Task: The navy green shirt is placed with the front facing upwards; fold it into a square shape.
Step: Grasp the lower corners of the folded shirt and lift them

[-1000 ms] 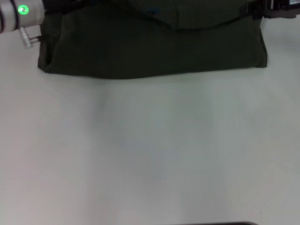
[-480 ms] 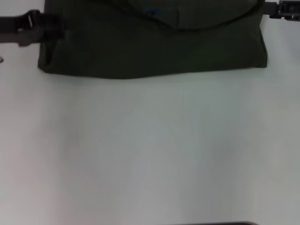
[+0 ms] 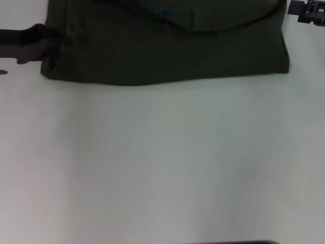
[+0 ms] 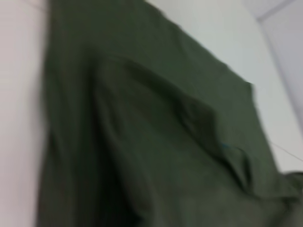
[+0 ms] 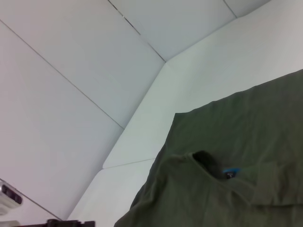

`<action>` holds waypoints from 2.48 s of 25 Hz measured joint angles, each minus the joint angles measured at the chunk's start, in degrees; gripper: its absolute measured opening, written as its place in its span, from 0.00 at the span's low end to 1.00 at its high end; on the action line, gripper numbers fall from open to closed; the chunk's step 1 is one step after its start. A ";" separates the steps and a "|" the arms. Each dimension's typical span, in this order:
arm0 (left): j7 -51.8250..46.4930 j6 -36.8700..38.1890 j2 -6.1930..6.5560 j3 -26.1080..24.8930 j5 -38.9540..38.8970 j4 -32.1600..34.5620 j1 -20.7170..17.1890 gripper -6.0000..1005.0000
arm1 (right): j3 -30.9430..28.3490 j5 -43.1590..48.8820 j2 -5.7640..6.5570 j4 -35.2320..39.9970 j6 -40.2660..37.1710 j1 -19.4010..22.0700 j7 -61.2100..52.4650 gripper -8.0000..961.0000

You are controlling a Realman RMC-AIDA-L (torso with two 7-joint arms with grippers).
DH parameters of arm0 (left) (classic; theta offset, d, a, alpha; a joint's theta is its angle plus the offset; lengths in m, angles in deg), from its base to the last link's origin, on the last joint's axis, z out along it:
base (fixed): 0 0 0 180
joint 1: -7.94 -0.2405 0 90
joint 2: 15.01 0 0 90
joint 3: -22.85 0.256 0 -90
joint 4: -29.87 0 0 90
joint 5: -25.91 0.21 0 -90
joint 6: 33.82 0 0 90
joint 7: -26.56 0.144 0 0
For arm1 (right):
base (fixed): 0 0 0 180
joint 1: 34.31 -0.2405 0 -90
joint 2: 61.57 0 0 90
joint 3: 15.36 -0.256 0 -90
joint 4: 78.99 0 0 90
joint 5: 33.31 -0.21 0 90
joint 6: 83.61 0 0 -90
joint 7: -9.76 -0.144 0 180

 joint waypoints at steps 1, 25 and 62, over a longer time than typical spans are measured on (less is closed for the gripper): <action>-2.22 -2.85 -0.87 1.25 1.41 -0.20 0.68 0.51 | 0.16 0.02 0.12 0.00 0.21 -0.11 -0.14 0.76; -0.98 -13.76 -0.79 3.81 7.27 -2.65 2.88 0.52 | 0.19 2.48 1.49 -0.81 3.37 0.03 -3.79 0.95; 2.84 -11.70 -1.49 4.51 10.34 -5.06 3.44 0.69 | 0.01 2.91 1.75 -0.80 3.71 -0.31 -4.12 0.95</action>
